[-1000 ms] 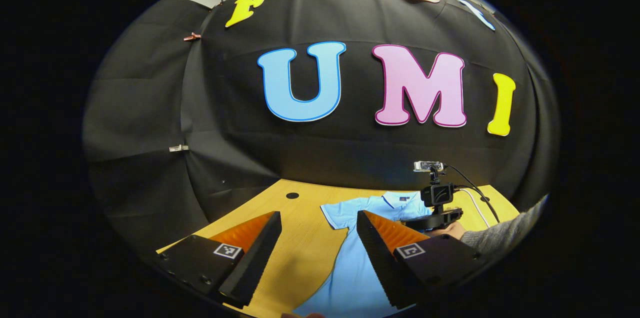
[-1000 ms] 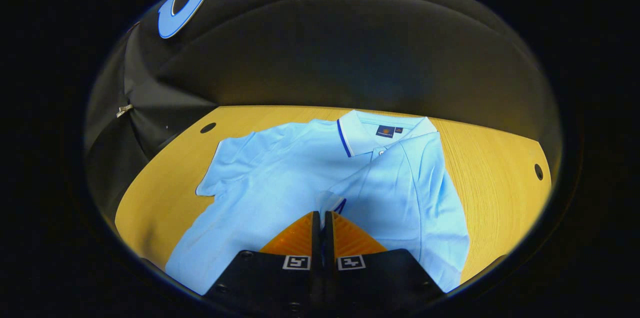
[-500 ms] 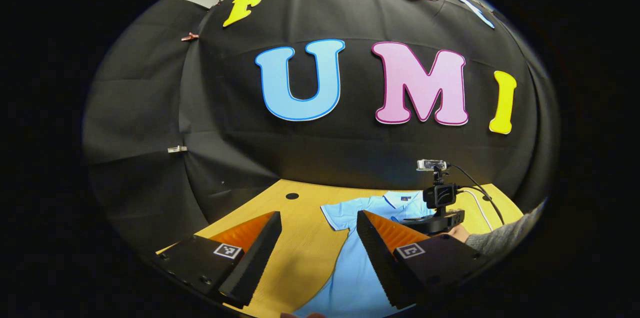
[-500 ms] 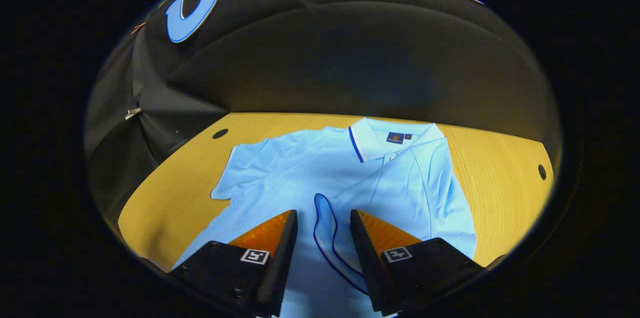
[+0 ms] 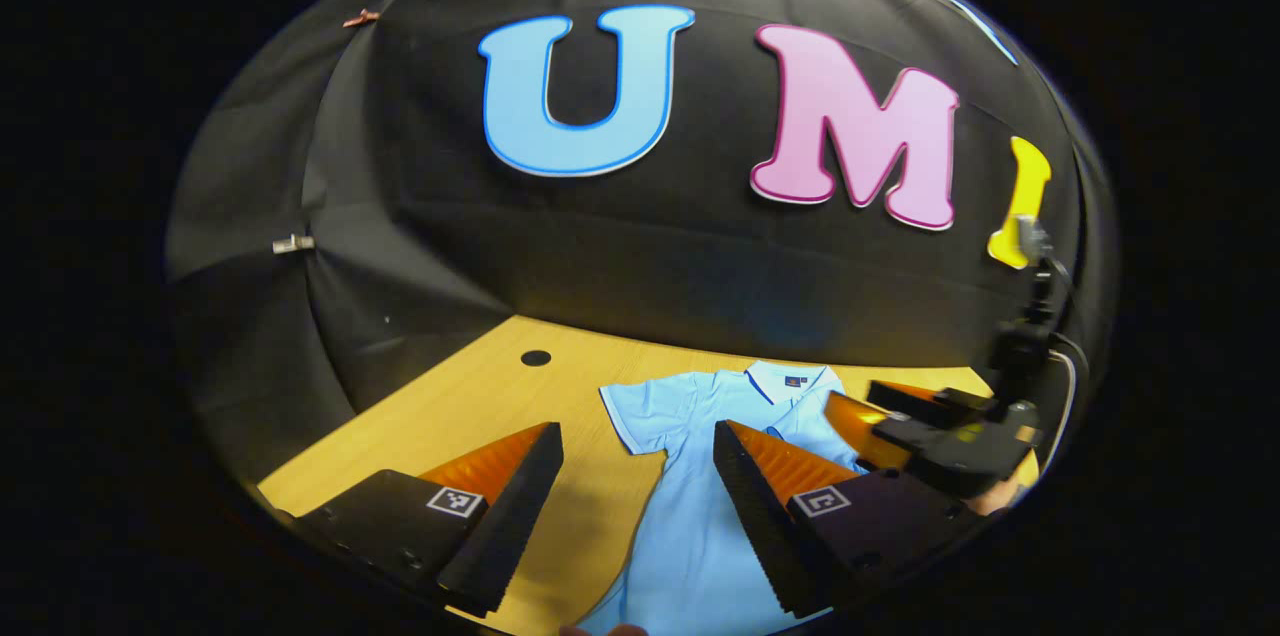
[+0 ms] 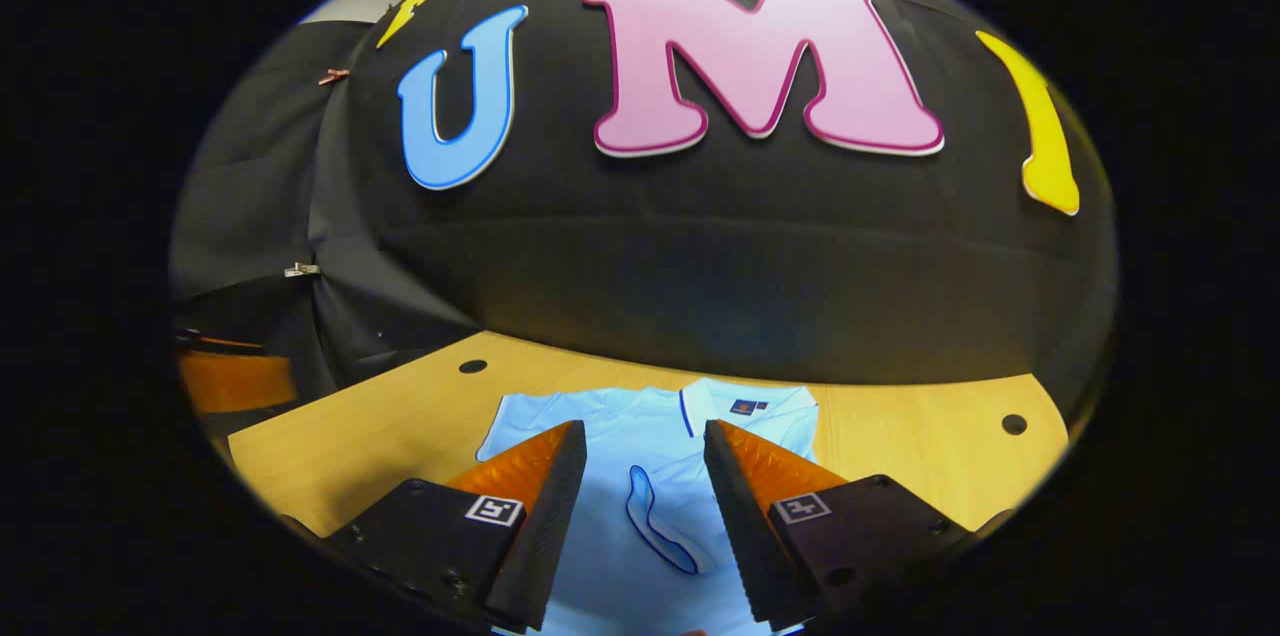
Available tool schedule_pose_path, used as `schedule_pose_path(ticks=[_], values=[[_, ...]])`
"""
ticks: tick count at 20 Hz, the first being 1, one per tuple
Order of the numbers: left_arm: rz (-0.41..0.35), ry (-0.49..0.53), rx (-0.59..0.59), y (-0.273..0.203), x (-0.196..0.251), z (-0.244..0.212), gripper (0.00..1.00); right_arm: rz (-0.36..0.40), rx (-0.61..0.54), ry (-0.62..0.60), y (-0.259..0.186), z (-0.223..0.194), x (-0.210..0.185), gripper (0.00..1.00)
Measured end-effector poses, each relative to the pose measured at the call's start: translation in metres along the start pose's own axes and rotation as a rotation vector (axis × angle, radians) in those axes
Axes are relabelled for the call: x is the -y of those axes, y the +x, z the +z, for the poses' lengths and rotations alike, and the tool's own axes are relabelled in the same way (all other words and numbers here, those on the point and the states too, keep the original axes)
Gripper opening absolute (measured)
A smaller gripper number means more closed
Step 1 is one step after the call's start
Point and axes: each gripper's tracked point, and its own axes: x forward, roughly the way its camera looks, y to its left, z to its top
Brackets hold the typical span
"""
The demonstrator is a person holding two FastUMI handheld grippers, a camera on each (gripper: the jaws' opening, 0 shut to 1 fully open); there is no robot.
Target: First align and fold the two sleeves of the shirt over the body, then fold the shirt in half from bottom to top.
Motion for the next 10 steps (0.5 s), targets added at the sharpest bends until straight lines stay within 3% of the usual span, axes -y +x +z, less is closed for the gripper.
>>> schedule_pose_path(ticks=[3,10], values=[[0.020,-0.030,-0.048,0.047,-0.011,-0.009,0.98,-0.005,0.028,0.045,-0.034,0.019,0.007,0.75],[0.021,0.064,-0.206,0.168,-0.011,-0.032,0.97,-0.032,0.084,0.067,-0.107,0.046,0.029,0.75]])
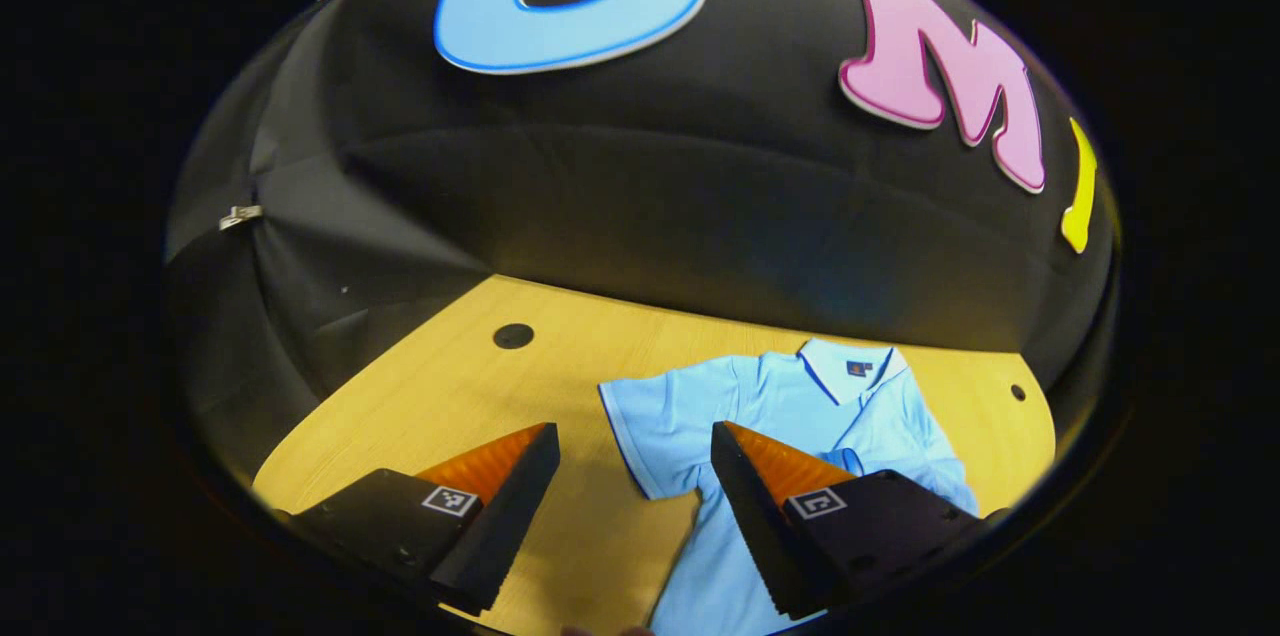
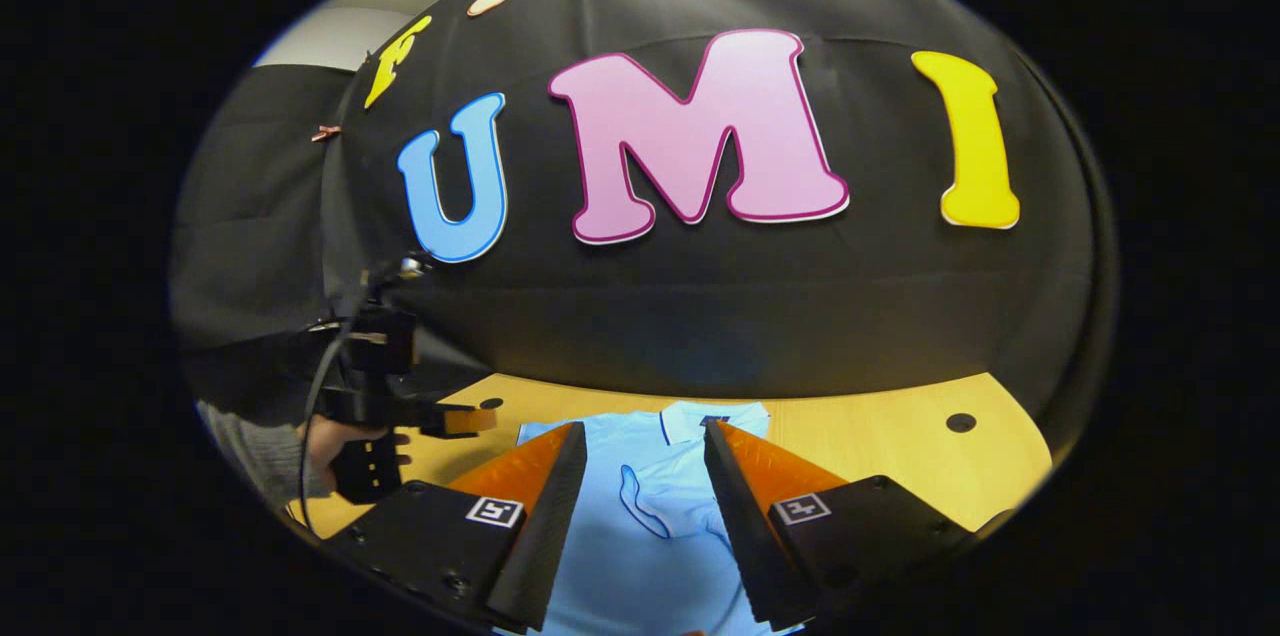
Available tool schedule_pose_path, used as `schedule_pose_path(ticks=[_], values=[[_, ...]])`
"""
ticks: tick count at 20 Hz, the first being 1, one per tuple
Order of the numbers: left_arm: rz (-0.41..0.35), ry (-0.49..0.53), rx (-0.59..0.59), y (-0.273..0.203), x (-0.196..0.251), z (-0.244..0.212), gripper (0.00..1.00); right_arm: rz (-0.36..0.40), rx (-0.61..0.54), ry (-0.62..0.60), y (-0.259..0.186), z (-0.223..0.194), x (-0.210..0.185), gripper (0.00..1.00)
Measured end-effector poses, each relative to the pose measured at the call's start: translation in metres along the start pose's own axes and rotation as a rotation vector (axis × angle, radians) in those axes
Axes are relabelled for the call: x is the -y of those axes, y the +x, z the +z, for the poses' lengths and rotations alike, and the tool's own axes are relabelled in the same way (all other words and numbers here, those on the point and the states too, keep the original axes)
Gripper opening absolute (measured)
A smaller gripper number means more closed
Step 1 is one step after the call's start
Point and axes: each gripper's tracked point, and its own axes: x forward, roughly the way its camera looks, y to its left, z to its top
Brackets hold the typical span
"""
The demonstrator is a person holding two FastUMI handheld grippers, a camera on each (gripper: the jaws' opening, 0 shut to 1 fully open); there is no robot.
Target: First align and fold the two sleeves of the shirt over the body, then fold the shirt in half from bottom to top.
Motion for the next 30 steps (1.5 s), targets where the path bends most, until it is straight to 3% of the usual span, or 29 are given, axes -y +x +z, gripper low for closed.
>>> schedule_pose_path(ticks=[3,8,14,19,21,27,30], values=[[-0.009,-0.030,-0.085,0.038,0.003,-0.008,0.97,-0.003,0.008,-0.012,-0.029,0.010,0.012,0.75],[0.071,0.001,-0.182,0.080,-0.017,-0.028,0.97,-0.029,0.004,-0.010,-0.074,0.018,0.036,0.75],[0.110,0.019,-0.264,0.097,-0.026,-0.056,0.97,-0.076,-0.045,0.015,-0.099,0.002,0.062,0.75],[0.100,-0.012,-0.262,0.104,-0.025,-0.057,0.99,-0.097,-0.045,0.031,-0.107,0.002,0.070,0.75],[0.075,0.007,-0.275,0.103,-0.016,-0.059,0.87,-0.093,-0.052,0.030,-0.110,-0.001,0.070,0.75],[0.032,0.034,-0.281,0.101,0.003,-0.056,0.07,-0.105,-0.048,0.042,-0.114,0.000,0.075,0.75],[0.019,0.017,-0.267,0.099,0.008,-0.053,0.06,-0.119,-0.048,0.040,-0.120,0.001,0.081,0.75]])
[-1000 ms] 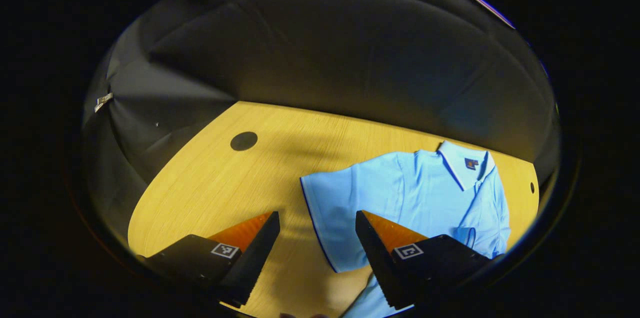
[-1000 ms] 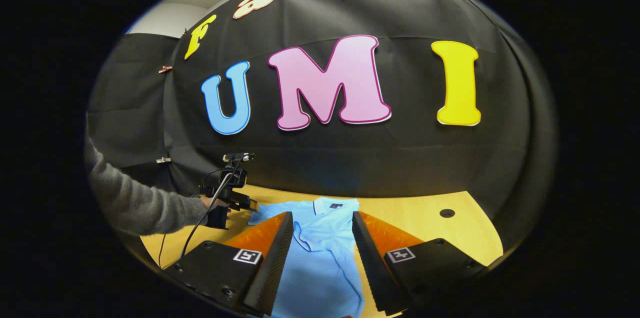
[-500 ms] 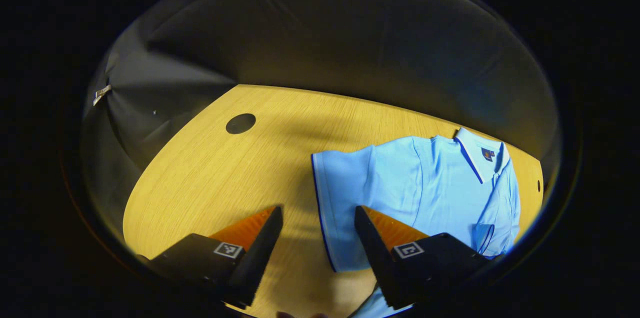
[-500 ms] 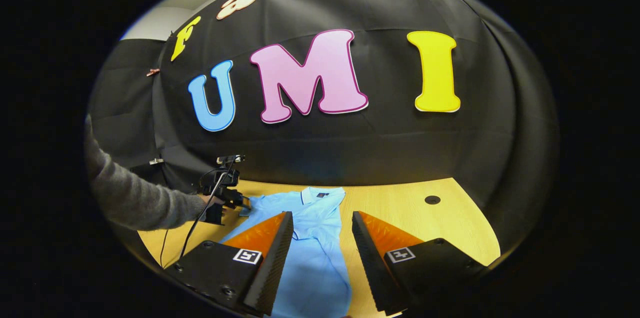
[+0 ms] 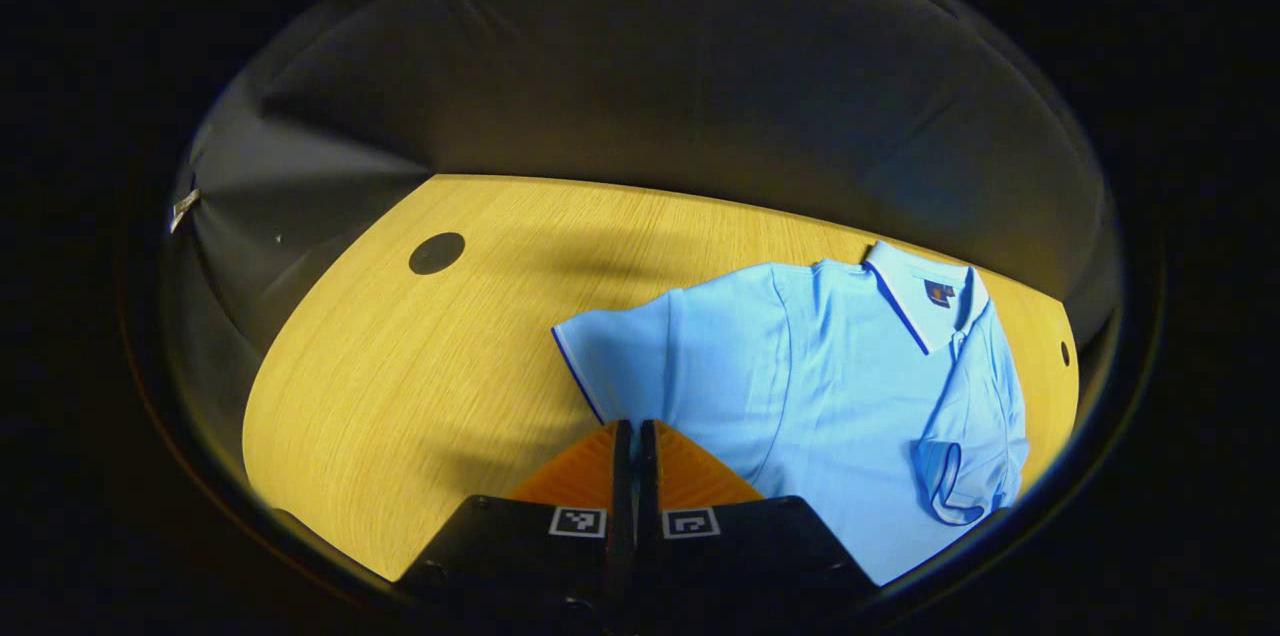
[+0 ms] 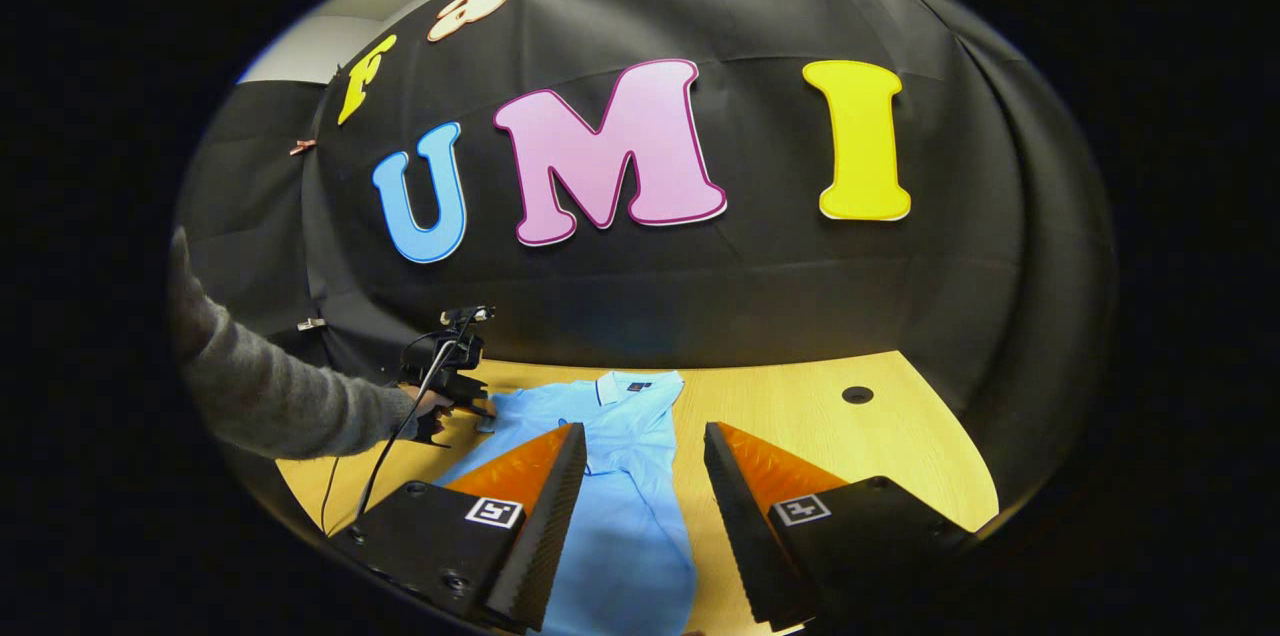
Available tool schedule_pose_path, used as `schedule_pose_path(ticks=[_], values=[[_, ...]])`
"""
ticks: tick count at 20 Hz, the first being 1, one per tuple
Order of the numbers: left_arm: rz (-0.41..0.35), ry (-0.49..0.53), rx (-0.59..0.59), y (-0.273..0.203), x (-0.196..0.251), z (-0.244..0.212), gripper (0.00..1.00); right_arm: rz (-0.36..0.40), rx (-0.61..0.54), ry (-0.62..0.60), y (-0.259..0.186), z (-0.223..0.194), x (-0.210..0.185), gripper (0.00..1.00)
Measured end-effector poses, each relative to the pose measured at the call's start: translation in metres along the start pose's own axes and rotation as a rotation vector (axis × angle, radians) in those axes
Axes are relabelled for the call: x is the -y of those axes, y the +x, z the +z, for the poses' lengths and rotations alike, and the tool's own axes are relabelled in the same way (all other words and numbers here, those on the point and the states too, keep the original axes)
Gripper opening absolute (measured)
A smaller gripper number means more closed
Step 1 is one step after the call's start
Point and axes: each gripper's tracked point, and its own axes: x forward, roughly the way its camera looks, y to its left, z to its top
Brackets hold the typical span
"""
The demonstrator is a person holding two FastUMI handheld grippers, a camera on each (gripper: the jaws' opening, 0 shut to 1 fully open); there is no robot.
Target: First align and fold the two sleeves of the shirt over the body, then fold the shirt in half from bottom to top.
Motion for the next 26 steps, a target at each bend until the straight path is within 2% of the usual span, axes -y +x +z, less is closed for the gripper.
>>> schedule_pose_path(ticks=[2,3,4,8,12,16,19,20,21,22,23,26], values=[[-0.021,-0.003,0.059,-0.010,0.009,0.016,0.06,-0.012,-0.003,0.005,-0.002,-0.001,0.006,0.75],[-0.046,0.001,0.091,-0.017,0.018,0.025,0.01,-0.015,-0.004,0.009,-0.003,-0.001,0.010,0.75],[-0.078,0.012,0.120,-0.026,0.030,0.033,0.06,-0.020,-0.004,0.012,-0.004,-0.001,0.011,0.75],[-0.200,0.058,0.185,-0.056,0.087,0.051,0.06,-0.028,-0.003,0.021,-0.005,-0.002,0.015,0.75],[-0.318,0.134,0.222,-0.088,0.151,0.044,0.06,-0.032,-0.005,0.029,-0.010,-0.004,0.015,0.79],[-0.425,0.234,0.210,-0.110,0.210,0.010,0.06,-0.046,-0.005,0.029,-0.018,-0.005,0.020,0.79],[-0.456,0.307,0.181,-0.112,0.236,-0.018,0.06,-0.059,-0.008,0.037,-0.019,-0.006,0.022,0.79],[-0.463,0.320,0.171,-0.111,0.243,-0.024,0.01,-0.062,-0.009,0.040,-0.019,-0.007,0.023,0.79],[-0.466,0.329,0.162,-0.110,0.247,-0.030,0.06,-0.064,-0.013,0.043,-0.019,-0.008,0.023,0.79],[-0.470,0.334,0.155,-0.108,0.251,-0.034,0.06,-0.066,-0.013,0.045,-0.023,-0.011,0.025,0.79],[-0.470,0.342,0.148,-0.107,0.255,-0.039,0.11,-0.068,-0.012,0.046,-0.027,-0.012,0.026,0.79],[-0.456,0.376,0.128,-0.100,0.262,-0.054,0.06,-0.072,-0.020,0.044,-0.030,-0.015,0.028,0.79]])
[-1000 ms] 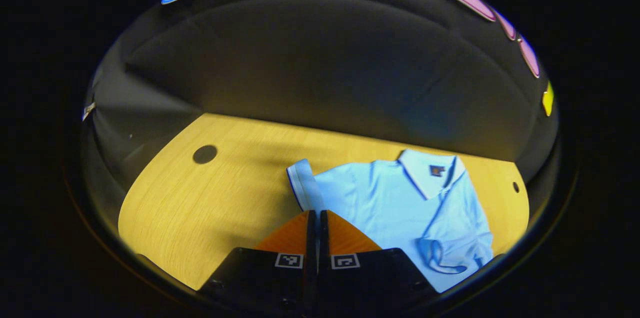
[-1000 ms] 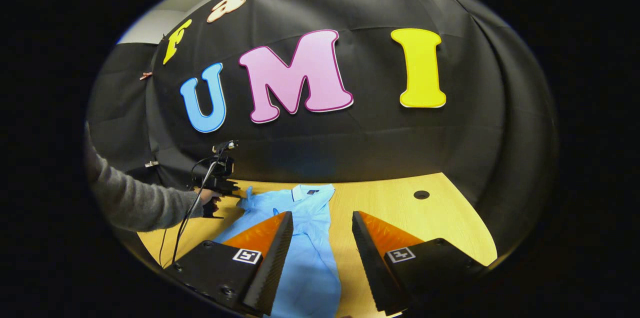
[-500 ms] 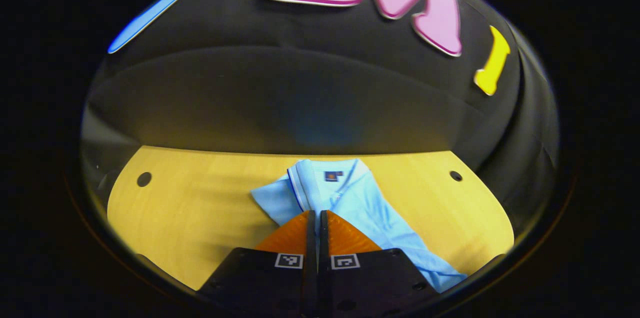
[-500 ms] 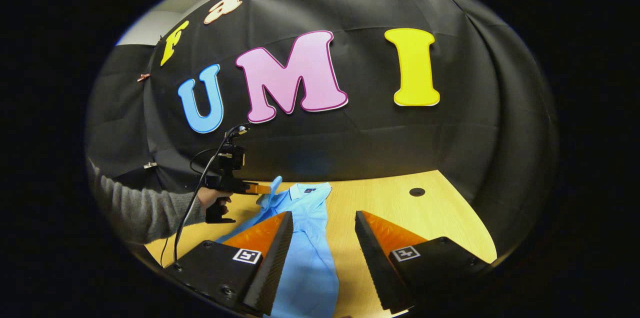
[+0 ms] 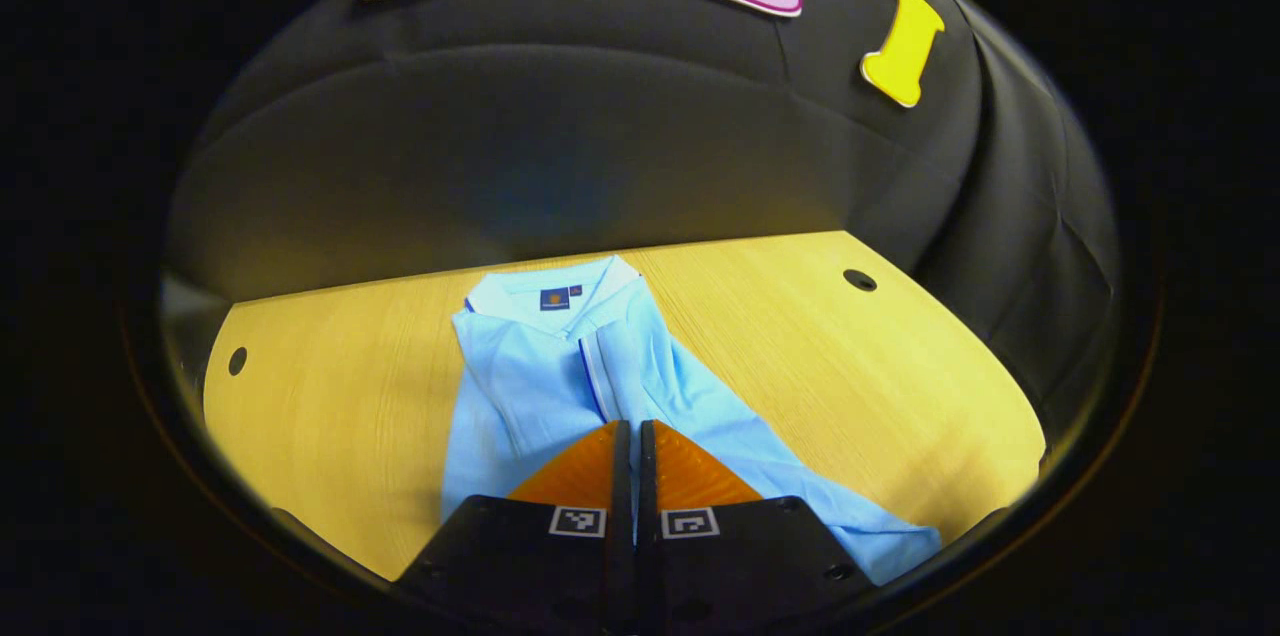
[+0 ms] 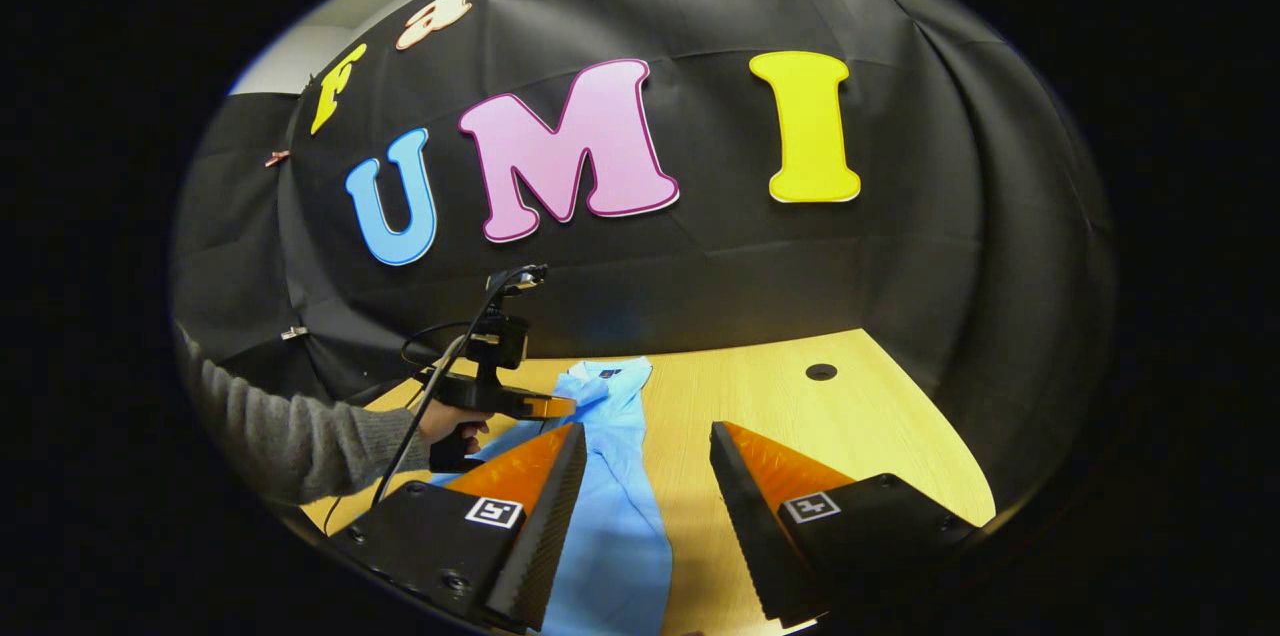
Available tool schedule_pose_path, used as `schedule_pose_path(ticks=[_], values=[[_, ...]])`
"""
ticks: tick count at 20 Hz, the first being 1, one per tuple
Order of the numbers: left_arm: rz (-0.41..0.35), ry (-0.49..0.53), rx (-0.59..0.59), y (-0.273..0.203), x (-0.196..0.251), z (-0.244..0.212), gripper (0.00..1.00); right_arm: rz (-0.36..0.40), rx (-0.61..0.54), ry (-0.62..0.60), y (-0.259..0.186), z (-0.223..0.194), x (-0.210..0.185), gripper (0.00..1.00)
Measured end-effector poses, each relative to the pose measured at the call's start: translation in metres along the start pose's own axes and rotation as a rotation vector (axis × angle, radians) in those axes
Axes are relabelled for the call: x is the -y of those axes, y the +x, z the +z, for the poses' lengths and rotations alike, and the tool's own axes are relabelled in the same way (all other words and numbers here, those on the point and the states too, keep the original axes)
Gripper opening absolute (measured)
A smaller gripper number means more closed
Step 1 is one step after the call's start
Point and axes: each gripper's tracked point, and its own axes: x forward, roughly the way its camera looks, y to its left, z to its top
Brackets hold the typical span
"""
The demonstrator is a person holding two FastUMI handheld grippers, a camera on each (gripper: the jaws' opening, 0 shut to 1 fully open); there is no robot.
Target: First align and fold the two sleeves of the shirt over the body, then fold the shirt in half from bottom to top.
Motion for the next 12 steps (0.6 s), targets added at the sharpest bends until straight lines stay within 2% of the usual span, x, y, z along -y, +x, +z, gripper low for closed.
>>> schedule_pose_path(ticks=[10,12], values=[[0.040,0.048,-0.081,0.021,0.000,-0.031,0.07,-0.017,-0.025,0.005,-0.008,-0.014,0.004,0.79],[0.035,0.044,-0.089,0.021,0.002,-0.034,0.14,-0.018,-0.032,0.006,-0.010,-0.017,0.003,0.79]])
